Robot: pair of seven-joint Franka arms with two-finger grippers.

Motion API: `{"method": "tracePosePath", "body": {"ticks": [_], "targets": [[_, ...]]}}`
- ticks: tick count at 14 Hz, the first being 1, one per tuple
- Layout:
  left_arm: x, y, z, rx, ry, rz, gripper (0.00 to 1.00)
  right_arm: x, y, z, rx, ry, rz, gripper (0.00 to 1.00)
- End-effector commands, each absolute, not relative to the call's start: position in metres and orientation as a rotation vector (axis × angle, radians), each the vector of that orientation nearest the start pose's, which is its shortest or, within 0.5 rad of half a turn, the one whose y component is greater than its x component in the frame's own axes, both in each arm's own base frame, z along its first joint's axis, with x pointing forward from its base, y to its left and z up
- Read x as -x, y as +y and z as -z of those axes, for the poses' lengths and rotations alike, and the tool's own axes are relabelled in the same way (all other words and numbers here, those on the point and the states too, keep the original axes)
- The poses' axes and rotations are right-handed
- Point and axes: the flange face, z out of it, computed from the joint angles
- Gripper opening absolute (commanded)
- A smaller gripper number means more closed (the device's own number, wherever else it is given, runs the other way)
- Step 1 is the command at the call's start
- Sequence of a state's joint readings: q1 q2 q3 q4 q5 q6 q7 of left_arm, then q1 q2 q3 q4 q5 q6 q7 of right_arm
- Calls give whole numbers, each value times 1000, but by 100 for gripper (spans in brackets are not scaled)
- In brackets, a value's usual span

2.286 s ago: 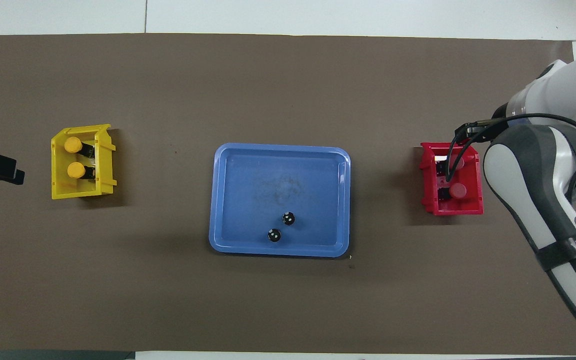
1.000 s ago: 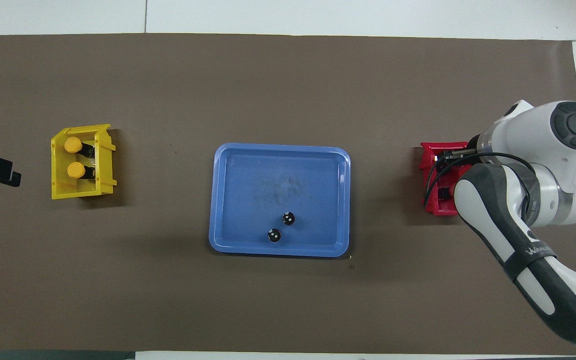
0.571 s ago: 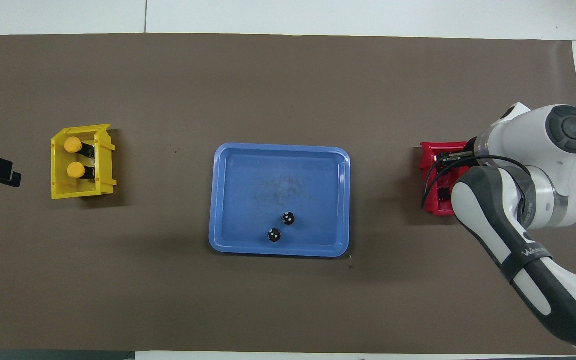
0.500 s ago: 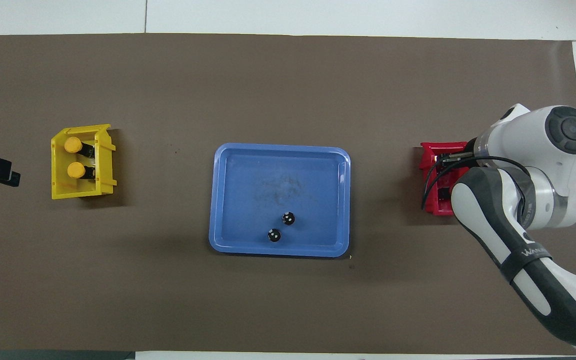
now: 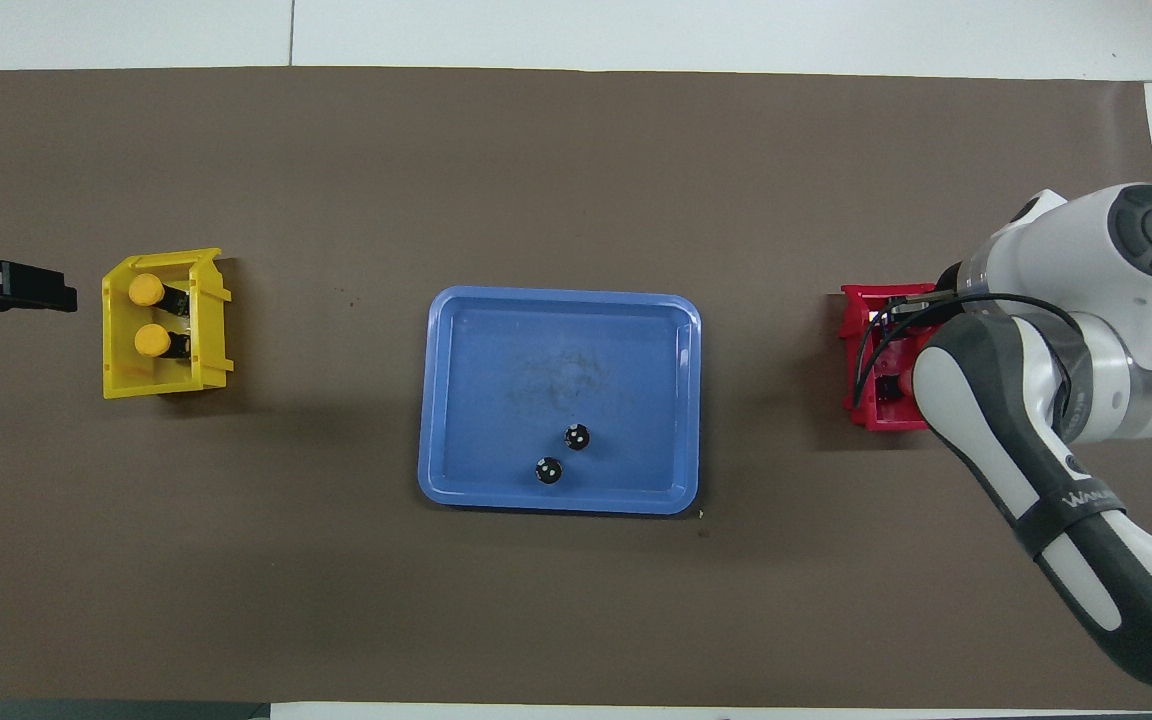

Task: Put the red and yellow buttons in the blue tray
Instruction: 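Place the red button in the tray while the left gripper grasps a yellow button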

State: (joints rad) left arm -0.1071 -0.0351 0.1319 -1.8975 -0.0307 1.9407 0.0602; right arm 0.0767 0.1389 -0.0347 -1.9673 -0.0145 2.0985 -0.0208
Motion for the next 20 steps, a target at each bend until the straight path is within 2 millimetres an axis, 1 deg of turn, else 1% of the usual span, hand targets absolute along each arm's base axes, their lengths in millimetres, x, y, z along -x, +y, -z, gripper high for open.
{"method": "tracePosePath", "body": {"ticks": [1,2,3,4,5,6,7,8,9,10,12,13,15,18,20], "targets": [[-581,10,-485,3139,71,167,75,-615,63,-483,3159,-121,-27,19],[-590,12,-472,3136,63,199,72,-625,101,-501,3164,-96,-39,19],[-596,13,-463,3137,54,216,68,-629,139,-514,3165,-74,-12,18],[-601,12,-453,3136,52,216,66,-624,190,-519,3154,-46,28,16],[-604,12,-445,3137,50,212,65,-617,224,-514,3149,32,28,16],[-606,12,-436,3139,49,210,65,-608,268,-497,3131,125,-3,15],[-609,11,-430,3137,51,207,65,-597,322,-476,3118,179,21,15],[-610,11,-425,3137,51,200,65,-587,364,-445,3122,215,22,15],[-611,11,-420,3135,56,200,65,-578,400,-420,3121,242,38,15],[-612,11,-415,3134,55,202,65,-576,414,-413,3105,266,84,15],[-614,11,-408,3132,55,210,65,-571,416,-405,3118,264,64,15],[-616,11,-400,3131,55,195,65,-569,416,-402,3125,267,52,16],[-616,11,-394,3131,58,183,65,-567,414,-392,3130,270,43,16],[-607,12,-375,3129,50,197,65,-559,406,-377,3133,276,31,19],[-606,13,-370,3128,50,202,65,-554,401,-369,3133,276,31,19]]}}
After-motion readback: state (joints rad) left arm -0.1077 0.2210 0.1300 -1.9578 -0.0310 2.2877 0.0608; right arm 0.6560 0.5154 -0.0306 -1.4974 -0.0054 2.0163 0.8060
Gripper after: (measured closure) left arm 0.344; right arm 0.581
